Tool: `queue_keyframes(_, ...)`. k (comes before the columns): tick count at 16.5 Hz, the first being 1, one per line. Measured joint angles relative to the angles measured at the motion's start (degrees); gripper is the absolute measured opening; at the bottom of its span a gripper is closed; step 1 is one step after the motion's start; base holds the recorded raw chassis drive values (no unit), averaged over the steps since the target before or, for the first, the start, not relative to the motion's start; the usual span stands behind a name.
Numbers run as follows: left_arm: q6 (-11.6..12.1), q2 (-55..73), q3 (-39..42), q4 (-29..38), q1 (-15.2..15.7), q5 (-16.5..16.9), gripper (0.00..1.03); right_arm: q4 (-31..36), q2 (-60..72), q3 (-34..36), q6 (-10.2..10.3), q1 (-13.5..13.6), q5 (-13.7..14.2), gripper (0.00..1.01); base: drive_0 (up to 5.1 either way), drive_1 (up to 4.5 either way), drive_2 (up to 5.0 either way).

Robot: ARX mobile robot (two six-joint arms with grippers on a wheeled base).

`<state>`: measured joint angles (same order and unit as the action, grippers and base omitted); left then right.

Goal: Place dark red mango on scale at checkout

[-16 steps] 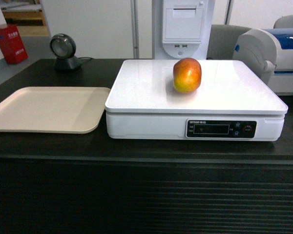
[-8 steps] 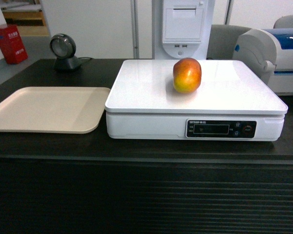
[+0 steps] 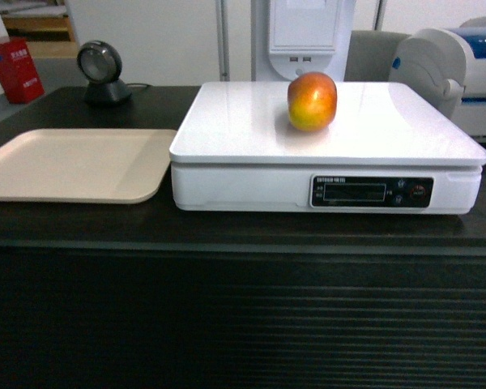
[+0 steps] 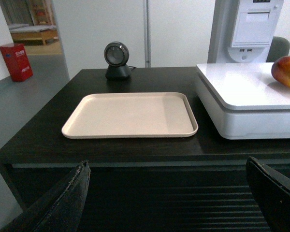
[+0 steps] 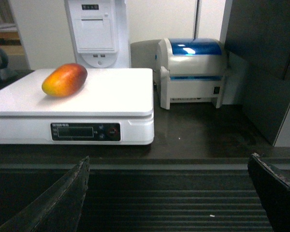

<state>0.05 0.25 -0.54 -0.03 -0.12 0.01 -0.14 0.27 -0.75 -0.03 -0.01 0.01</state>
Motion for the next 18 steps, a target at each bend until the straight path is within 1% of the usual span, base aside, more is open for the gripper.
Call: queue_keyframes(18, 0.00, 0.00, 0.00, -0.15, 0.00, 0.00, 0.98, -0.11, 0.00, 0.00, 0.00, 0.00, -0.04, 0.98, 0.0, 0.00, 0.0)
